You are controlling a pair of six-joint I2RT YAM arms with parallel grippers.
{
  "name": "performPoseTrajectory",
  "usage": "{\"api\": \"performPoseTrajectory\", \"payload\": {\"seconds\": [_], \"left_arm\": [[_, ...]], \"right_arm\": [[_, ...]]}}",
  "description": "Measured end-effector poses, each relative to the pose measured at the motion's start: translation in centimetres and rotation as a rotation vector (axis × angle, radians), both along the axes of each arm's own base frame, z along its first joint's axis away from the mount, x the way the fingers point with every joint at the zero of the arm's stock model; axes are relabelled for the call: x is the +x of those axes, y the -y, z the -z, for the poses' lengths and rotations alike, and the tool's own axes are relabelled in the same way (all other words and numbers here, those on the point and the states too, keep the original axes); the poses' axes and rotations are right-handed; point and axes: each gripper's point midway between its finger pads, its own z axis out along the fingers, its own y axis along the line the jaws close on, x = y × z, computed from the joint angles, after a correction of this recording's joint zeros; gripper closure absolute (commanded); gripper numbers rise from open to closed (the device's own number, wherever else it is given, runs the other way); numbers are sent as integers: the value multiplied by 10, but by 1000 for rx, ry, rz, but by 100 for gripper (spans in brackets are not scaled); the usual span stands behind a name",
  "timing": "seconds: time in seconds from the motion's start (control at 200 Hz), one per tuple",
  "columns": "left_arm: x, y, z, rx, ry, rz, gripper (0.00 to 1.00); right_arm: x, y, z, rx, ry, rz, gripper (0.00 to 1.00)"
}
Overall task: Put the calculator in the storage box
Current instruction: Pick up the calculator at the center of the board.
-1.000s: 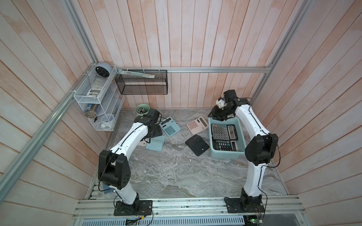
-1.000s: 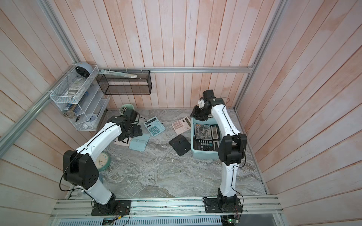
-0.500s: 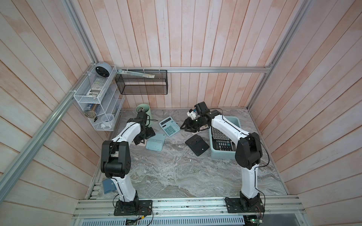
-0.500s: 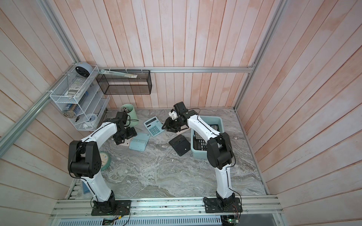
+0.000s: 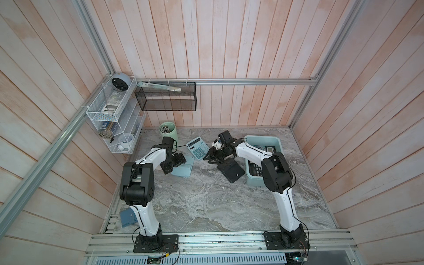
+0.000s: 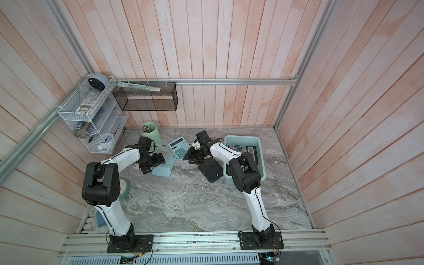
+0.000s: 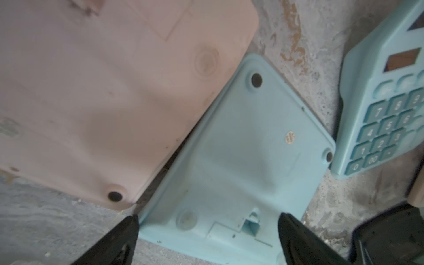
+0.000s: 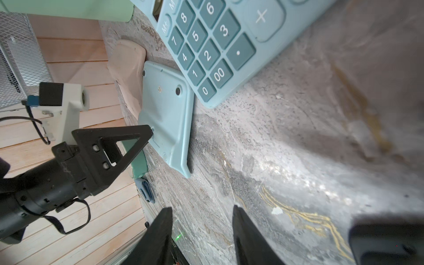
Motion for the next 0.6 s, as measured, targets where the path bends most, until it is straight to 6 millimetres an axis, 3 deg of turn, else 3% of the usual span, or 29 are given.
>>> {"api": "performPoseTrajectory", "payload": {"seconds": [0.125, 0.32, 0.45, 0.6], "left_arm": [[-6, 7, -4, -59, 26, -17, 0], [-32, 9, -19, -105, 35, -66, 0], [-22, -6, -31, -98, 57, -109, 0], [5, -19, -34, -94, 72, -140, 0]], "right_arm": [[-5, -7, 4, 13, -9, -2, 50], [-14, -6, 20, 8, -36, 1, 49], [-12, -10, 19, 31, -37, 5, 48], [-5, -18, 21, 73, -34, 16, 47]]}}
